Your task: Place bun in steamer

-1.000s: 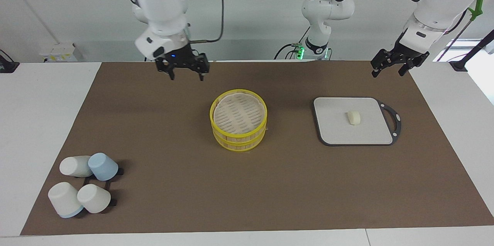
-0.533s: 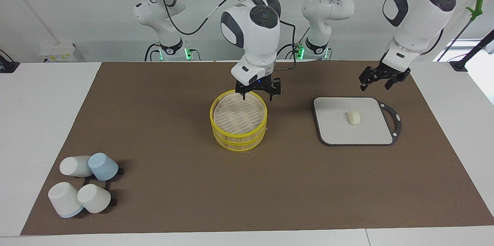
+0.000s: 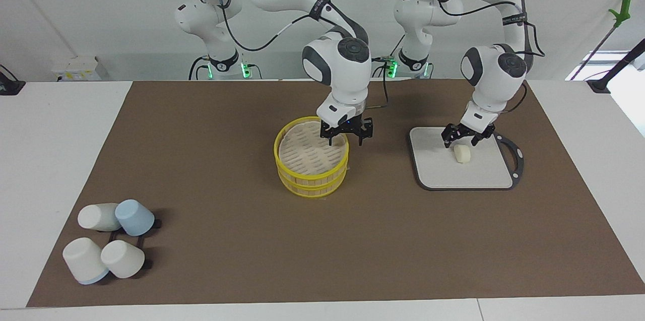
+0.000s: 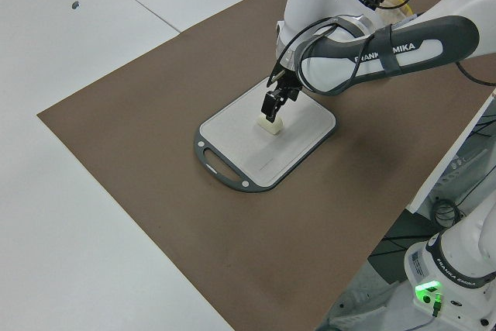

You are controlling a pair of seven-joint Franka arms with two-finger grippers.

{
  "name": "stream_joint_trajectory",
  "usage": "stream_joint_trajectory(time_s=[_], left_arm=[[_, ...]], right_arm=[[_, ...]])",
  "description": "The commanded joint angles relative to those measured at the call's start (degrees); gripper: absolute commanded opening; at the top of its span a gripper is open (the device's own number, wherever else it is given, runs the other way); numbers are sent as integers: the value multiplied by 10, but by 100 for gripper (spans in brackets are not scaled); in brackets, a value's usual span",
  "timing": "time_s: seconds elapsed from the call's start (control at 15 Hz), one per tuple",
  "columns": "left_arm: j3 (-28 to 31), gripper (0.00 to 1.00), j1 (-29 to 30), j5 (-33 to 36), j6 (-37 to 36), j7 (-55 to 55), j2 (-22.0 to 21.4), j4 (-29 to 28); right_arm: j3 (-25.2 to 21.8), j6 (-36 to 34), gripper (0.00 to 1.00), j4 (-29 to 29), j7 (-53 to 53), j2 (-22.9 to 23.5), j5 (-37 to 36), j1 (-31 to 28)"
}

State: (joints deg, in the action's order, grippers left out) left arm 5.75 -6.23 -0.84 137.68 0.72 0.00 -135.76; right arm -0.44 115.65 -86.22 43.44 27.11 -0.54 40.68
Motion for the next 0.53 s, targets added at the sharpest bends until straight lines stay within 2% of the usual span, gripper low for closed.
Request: stream_joint_trajectory(time_s=[0.0, 0.2, 0.27, 0.33, 0.4, 0.47], left_arm=[[1, 100, 1, -7, 42, 10, -3, -21], [2, 100, 2, -7, 73, 12, 8, -29], [2, 95, 2, -7, 74, 13, 9, -28], [2, 89, 2, -7, 76, 14, 11, -28], [2, 79, 3, -7, 77, 19, 11, -28], [2, 66, 3, -7, 77, 22, 11, -27]], right_arm=[[4, 20, 41, -41, -5, -28, 2, -3], [4, 39, 40, -47, -1, -24, 5, 0], [4, 48, 40, -48, 1, -22, 5, 12], [4, 50, 40, -52, 2, -21, 5, 14], [4, 49, 34, -53, 1, -22, 5, 14], [4, 45, 20, -52, 0, -22, 5, 14]])
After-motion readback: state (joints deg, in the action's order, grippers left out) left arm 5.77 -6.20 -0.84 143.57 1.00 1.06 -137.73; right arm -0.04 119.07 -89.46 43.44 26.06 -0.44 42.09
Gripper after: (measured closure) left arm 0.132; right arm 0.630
